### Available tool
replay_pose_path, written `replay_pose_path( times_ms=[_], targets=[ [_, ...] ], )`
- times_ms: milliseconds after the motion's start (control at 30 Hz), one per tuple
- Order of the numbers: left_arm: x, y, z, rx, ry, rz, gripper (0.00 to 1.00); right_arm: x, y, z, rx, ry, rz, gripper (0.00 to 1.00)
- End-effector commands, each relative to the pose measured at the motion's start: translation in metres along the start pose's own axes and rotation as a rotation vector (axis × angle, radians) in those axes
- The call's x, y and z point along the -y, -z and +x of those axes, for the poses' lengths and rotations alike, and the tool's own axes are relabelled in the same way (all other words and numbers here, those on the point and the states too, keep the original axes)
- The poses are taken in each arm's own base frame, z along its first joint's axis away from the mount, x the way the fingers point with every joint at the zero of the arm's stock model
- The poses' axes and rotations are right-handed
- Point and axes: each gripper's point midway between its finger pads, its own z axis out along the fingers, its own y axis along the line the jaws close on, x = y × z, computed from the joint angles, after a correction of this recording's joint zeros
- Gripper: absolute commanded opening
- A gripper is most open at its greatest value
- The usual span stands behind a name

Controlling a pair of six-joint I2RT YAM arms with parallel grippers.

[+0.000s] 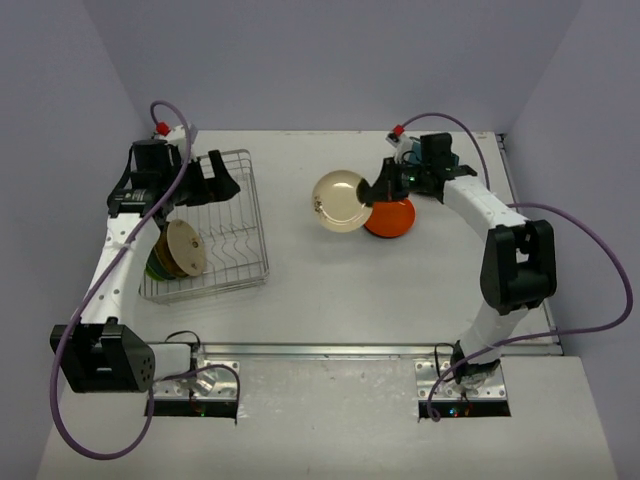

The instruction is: Unload the plates from the dish rack

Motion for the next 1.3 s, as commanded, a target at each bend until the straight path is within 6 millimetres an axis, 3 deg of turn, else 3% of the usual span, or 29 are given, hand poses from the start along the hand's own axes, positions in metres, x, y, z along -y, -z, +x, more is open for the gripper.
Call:
replay_pose_path(
  times_ms=[0,67,233,500,567,767,833,900,967,1067,1200,1267],
  targets=[
    [-0.029,0.003,-0.006,0.048,0.041,-0.130,1.00,0.068,0.035,0.002,0.042,-0.069,0.157,0.00],
    [-0.027,0.003,-0.004,0.048,0.039,-0.117,1.00,0.103,0.048,0.006,0.046,-0.122,0.213,0.00],
    [-0.030,0.001,-0.001,0.048,0.045,-0.124,1.00,0.148,0.056,0.003,0.056,-0.196,0.259,0.00],
    [-0.056,0.009,-0.003,0.058,0.030,-0.279,1.00,0.174,0.043,0.018,-0.003,-0.241,0.285,0.01],
    [-0.067,0.014,0.000,0.059,0.017,-0.339,1.00,0.180,0.043,0.022,-0.013,-0.247,0.303,0.09],
    [-0.099,0.024,0.022,0.006,-0.010,-0.504,1.00,0.184,0.047,0.020,-0.009,-0.228,0.344,0.19],
    [-0.105,0.026,0.026,-0.009,-0.012,-0.526,1.00,0.184,0.049,0.017,-0.010,-0.222,0.347,0.31],
    [-0.109,0.029,0.031,-0.024,-0.021,-0.547,0.98,0.182,0.051,0.014,-0.015,-0.211,0.345,0.53],
    [-0.114,0.035,0.034,-0.034,-0.034,-0.581,0.86,0.181,0.055,0.011,-0.015,-0.195,0.362,0.73],
    [-0.120,0.042,0.036,-0.041,-0.046,-0.623,0.77,0.181,0.063,0.006,-0.002,-0.161,0.400,0.97],
    [-0.128,0.049,0.038,-0.036,-0.067,-0.678,0.63,0.173,0.076,-0.010,0.046,-0.102,0.439,0.99],
    [-0.133,0.052,0.037,-0.029,-0.077,-0.705,0.62,0.168,0.081,-0.015,0.062,-0.082,0.450,0.99]
  ],
)
